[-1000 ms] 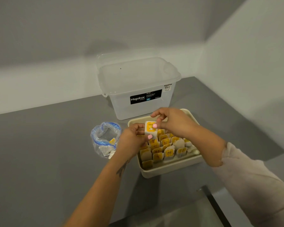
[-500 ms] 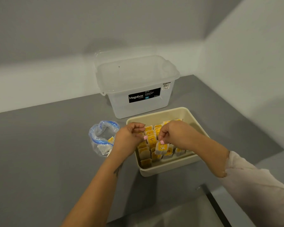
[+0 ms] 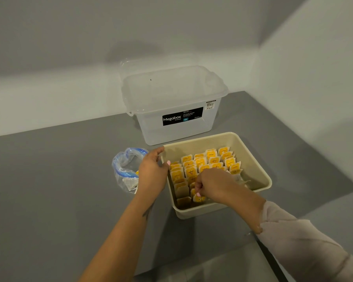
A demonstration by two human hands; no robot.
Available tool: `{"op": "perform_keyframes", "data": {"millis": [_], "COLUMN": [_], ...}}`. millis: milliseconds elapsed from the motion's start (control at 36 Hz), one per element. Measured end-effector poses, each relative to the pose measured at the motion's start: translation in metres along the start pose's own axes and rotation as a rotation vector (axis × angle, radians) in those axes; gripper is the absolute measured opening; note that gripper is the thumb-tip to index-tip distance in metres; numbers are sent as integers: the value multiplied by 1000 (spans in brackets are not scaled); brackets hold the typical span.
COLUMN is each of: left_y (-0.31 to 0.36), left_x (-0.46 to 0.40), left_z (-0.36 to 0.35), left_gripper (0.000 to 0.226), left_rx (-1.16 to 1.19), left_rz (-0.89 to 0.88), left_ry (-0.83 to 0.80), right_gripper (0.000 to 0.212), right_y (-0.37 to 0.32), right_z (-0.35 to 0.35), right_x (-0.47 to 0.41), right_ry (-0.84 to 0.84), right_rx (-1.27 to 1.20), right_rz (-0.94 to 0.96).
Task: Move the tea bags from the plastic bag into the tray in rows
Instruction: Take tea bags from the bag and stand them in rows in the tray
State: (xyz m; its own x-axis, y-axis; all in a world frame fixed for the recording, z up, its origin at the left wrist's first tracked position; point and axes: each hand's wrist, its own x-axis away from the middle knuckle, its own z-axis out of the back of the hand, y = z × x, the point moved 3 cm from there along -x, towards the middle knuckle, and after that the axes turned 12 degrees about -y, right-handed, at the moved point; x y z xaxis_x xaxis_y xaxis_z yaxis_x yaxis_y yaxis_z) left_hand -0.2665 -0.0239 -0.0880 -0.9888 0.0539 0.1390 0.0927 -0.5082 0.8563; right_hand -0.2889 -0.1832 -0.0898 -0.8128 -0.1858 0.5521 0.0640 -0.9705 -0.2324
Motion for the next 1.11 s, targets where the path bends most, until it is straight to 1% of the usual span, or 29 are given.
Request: {"op": "perform_keyframes", "data": {"millis": [83, 139, 306, 444, 556, 778, 889, 972, 1111], "left_y": [-3, -1, 2, -3, -5, -4, -5, -5, -7], "left_x": [-1, -1, 2, 2, 2, 3, 2, 3, 0], "left_z": [-4, -4, -4, -5, -5, -5, -4, -4, -2], "left_gripper": [41, 40, 35, 32, 31, 36, 36, 36, 44], "left_rx": [-56, -80, -136, -148, -139, -139, -140, -122, -104], "left_rz": [6, 7, 9, 33, 43, 70, 73, 73, 107], "left_ry": [-63, -76, -109, -134, -145, -156, -156, -158, -138], "right_gripper": [15, 15, 13, 14, 12, 11, 6, 6, 13], "right_y": [-2, -2, 0, 0, 1, 1, 4, 3, 3], "right_z": [0, 0, -3, -4, -4, -4, -2, 4, 10], "right_x": [-4, -5, -4, -4, -3, -1, 2, 5, 6], "right_ry": [-42, -52, 19, -23, 6, 21, 65, 71, 77], "right_rx": [-15, -20, -30, -22, -23, -16, -49, -65, -102], "right_rz": [-17, -24, -11, -20, -11, 0, 22, 13, 18]}}
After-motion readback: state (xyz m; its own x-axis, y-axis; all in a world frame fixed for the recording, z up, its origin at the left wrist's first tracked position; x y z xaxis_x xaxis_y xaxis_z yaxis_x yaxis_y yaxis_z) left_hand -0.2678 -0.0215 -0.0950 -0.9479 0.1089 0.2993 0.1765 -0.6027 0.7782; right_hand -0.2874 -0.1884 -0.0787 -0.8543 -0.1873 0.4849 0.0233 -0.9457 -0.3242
